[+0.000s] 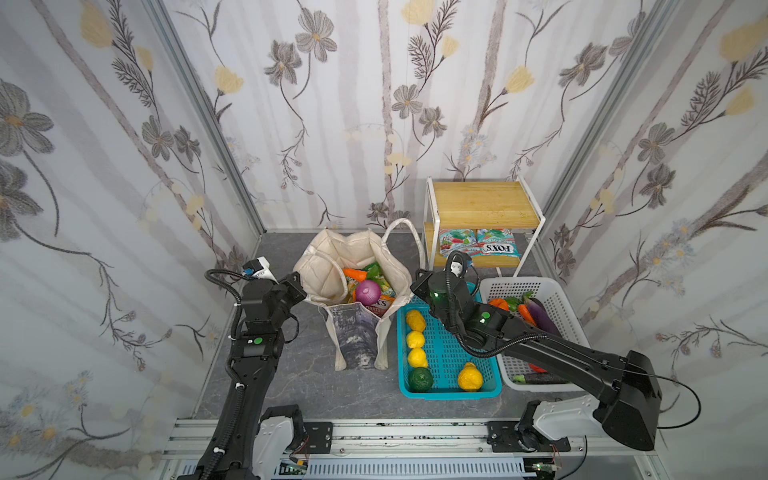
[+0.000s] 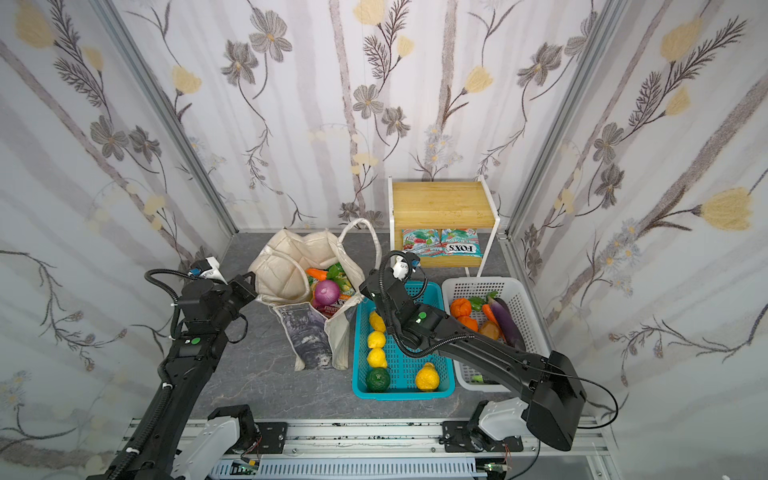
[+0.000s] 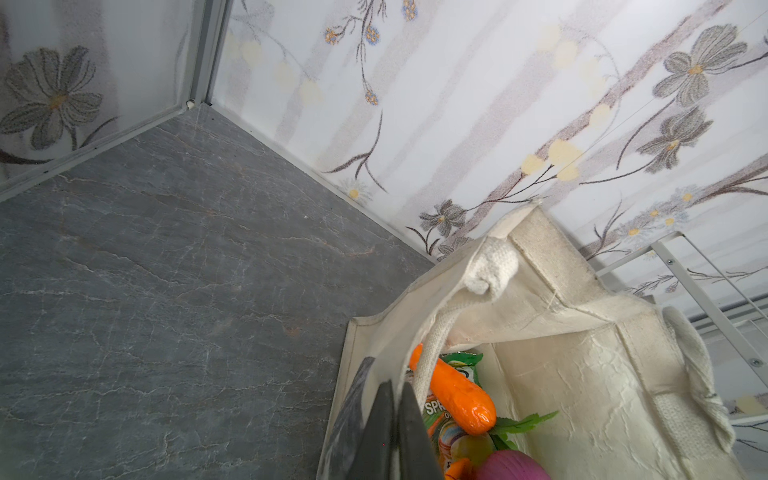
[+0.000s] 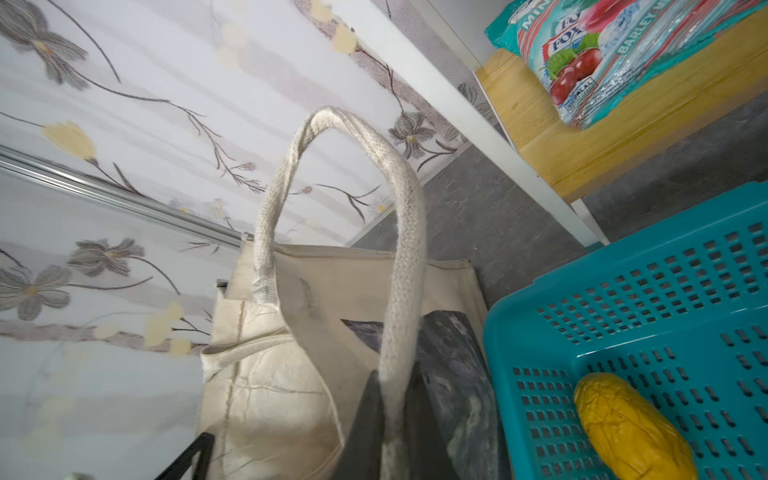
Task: Place the food into the grocery bag and tie it
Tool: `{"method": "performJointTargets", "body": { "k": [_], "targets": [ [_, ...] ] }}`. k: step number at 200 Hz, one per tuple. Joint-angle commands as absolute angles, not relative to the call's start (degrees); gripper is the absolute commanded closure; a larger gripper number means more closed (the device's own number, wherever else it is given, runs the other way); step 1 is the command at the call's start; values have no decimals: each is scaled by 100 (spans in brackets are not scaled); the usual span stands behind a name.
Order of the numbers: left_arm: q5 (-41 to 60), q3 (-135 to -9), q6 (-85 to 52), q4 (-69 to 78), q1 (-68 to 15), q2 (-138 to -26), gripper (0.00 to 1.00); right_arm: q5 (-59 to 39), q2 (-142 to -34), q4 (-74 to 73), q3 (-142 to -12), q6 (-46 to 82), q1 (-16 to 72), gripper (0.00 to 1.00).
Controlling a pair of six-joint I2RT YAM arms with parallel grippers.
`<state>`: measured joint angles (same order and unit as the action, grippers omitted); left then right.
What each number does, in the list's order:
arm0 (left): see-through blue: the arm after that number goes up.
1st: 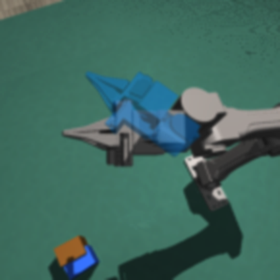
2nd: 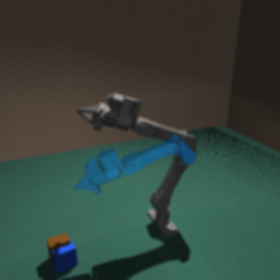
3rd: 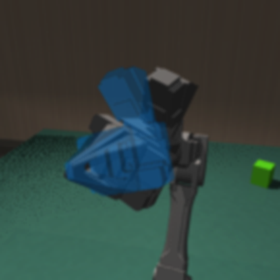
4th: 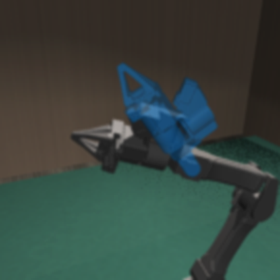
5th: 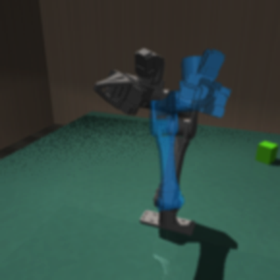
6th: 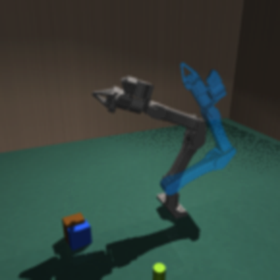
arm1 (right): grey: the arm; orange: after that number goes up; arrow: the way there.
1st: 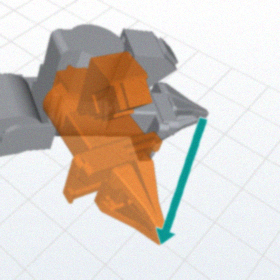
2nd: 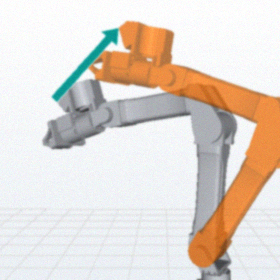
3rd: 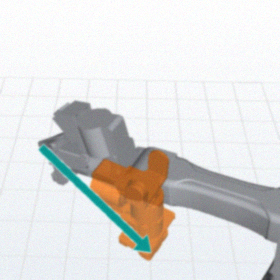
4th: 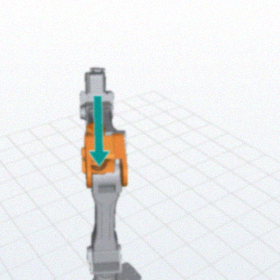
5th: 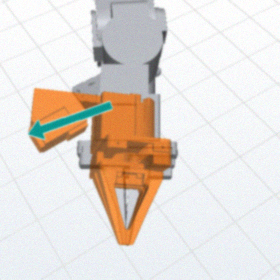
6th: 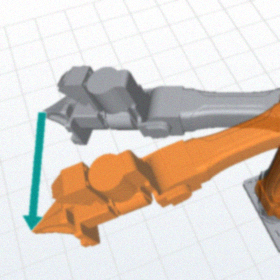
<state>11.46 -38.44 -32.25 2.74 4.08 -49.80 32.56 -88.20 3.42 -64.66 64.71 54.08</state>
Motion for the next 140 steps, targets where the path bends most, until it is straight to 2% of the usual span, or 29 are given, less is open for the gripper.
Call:
{"method": "performJointTargets", "body": {
  "k": [1, 16, 29, 39, 56, 81, 115, 140],
  "targets": [
    [924, -4064, -3149, 503, 415, -4831, 66, 3757, -8963, 1063, -6711, 6206, 5436, 100],
    [762, -4311, -3102, 411, 421, -4808, 49, 3787, -8962, 1100, -6708, 6189, 5440, 100],
    [729, -4593, -3031, 314, 420, -4828, 23, 3739, -8952, 1037, -6680, 6146, 5447, 100],
    [808, -4819, -2953, 265, 389, -4871, 14, 3723, -8951, 1025, -6680, 6132, 5446, 100],
    [1017, -5223, -2837, 70, 251, -5064, 13, 3718, -8927, 1030, -6682, 6119, 5457, 100],
    [1169, -5750, -2664, -404, -176, -5593, 18, 3722, -8920, 1019, -6662, 6127, 5458, 100],
    [1333, -5862, -2925, -545, -492, -6238, 21, 3722, -8895, 966, -6563, 6161, 5482, 100],
    [658, -5871, -2717, -562, -876, -6558, 21, 3740, -8890, 963, -6531, 6152, 5493, 100]
  ]
}}
